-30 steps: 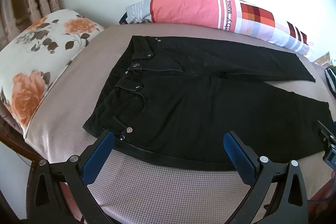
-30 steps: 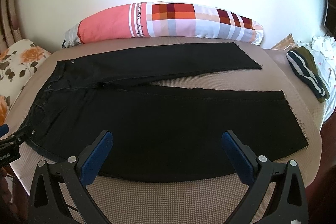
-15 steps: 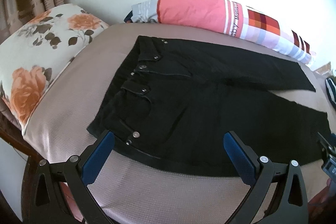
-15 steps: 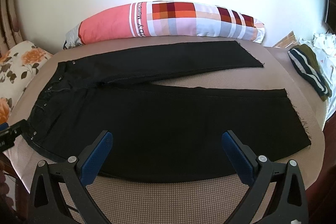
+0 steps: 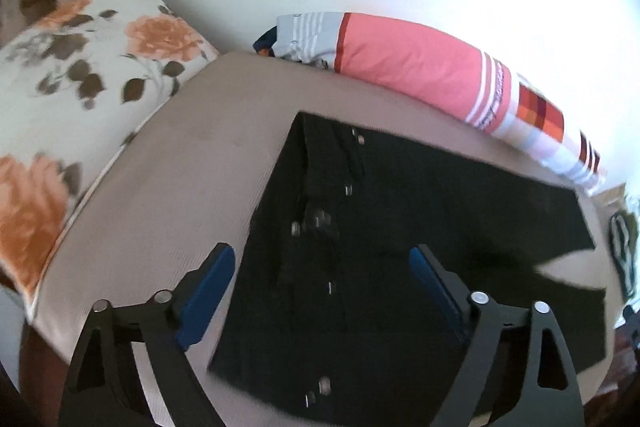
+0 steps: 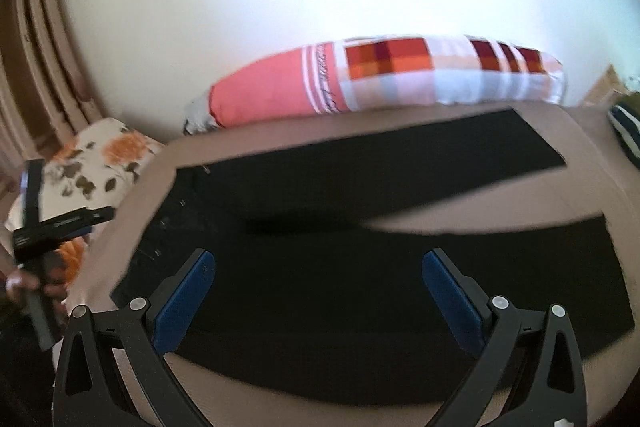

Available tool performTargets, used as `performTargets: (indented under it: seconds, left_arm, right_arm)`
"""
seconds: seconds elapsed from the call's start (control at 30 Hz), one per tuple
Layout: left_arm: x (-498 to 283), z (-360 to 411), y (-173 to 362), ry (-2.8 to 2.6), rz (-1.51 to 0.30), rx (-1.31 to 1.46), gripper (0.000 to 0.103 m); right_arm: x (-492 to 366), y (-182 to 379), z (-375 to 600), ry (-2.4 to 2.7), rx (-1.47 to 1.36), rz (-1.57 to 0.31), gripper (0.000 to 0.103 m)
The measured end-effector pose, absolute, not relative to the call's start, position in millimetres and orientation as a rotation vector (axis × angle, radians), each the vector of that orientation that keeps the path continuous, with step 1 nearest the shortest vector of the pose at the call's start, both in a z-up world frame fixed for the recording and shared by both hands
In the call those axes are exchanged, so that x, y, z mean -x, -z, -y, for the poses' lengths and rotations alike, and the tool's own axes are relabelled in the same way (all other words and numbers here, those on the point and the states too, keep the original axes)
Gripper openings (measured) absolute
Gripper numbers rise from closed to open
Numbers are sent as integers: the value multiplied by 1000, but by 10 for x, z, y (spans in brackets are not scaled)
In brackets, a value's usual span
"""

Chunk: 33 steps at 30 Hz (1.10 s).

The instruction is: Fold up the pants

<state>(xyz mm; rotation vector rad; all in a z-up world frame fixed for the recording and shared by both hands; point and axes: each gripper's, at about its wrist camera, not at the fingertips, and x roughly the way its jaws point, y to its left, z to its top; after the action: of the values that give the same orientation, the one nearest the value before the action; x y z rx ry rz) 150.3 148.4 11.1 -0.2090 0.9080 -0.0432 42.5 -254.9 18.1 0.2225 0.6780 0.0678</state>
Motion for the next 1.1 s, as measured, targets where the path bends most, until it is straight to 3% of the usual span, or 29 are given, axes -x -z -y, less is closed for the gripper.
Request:
performTargets:
  seconds: [0.1,0.43,0.67,0.9,1.1]
  left_arm:
    - [-1901,-1638,-42,126,-930,279,81]
    - [-3190,-2161,667,352,-1092,653,51]
    - [-3564,-2299,1136,382,-1168,750,48]
    - [-3777,-2231,1264,488,-1178,777,37]
    - [-3939,-1990,1351,522,-1196,760,36]
  right_arm:
    - [-735,-221,2508,-74,-220,-711,103]
    - [-1569,3,2360,-146,-343,-813,103]
    - [-1979,179,2173,-157,-322,-868,103]
    - [-2330,303,2021,-182,-288,-892,103]
    - [-2659,412,1922,-238,-252,-915,103]
